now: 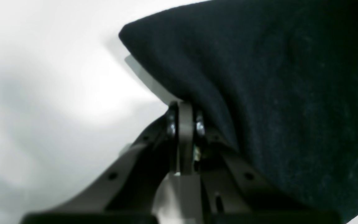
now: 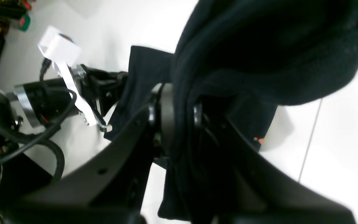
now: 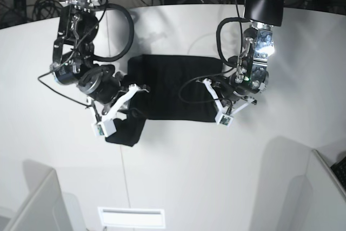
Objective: Fold the T-shirt properly
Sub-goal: 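Lift the strip with both grippers and fold it over toward the middle, then press and flatten the folded bundle with the right gripper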
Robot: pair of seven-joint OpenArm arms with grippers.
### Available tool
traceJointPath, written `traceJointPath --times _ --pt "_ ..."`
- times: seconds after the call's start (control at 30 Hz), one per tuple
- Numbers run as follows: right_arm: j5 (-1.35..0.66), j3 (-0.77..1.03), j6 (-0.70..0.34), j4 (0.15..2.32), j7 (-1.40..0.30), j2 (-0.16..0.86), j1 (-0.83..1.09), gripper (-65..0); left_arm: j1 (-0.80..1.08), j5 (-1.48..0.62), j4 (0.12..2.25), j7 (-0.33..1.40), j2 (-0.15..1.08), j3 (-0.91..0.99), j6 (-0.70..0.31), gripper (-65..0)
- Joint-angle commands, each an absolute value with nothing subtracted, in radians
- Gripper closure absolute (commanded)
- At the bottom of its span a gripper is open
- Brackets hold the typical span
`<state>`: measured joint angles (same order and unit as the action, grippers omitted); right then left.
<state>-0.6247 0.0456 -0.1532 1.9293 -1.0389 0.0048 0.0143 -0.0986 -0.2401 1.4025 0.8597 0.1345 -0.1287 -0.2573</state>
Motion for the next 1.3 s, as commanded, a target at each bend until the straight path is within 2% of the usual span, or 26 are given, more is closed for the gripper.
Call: traceJointPath --times 0.0,0.13,0.37,0.63,0.87,1.13,1.27 --pt "-0.645 0.041 -0.156 1.946 -1.017 0.002 -0.002 0.0 -0.074 -0.254 1.405 0.944 0.131 -0.140 -0.277 0.0" --pt "-0.628 -0.025 -0.154 1.942 -1.009 0.004 -0.002 0.0 -0.041 -0.254 1.458 0.946 0.136 -0.137 -0.277 0.0" --pt "-0.446 -0.182 -0.154 1.940 -0.964 -0.005 0.002 0.0 0.036 -0.255 1.538 0.946 0.179 -0.133 -0.277 0.0" --pt "-0.407 -0.239 -0.143 1.940 -0.964 -0.045 0.019 0.0 0.079 -0.257 1.592 0.946 0.217 -0.012 -0.277 0.0" --pt "-0.407 -0.275 -0.142 1.914 -0.955 -0.048 0.016 0.0 0.136 -0.259 1.666 0.946 0.265 0.021 -0.278 0.0" --pt "-0.407 -0.277 -0.142 1.851 -0.923 -0.051 0.018 0.0 0.239 -0.259 1.748 0.946 0.259 0.182 -0.282 0.0" --pt "-0.407 -0.278 -0.142 1.805 -0.921 -0.077 0.015 0.0 0.260 -0.259 1.745 0.946 0.252 0.249 -0.360 0.0"
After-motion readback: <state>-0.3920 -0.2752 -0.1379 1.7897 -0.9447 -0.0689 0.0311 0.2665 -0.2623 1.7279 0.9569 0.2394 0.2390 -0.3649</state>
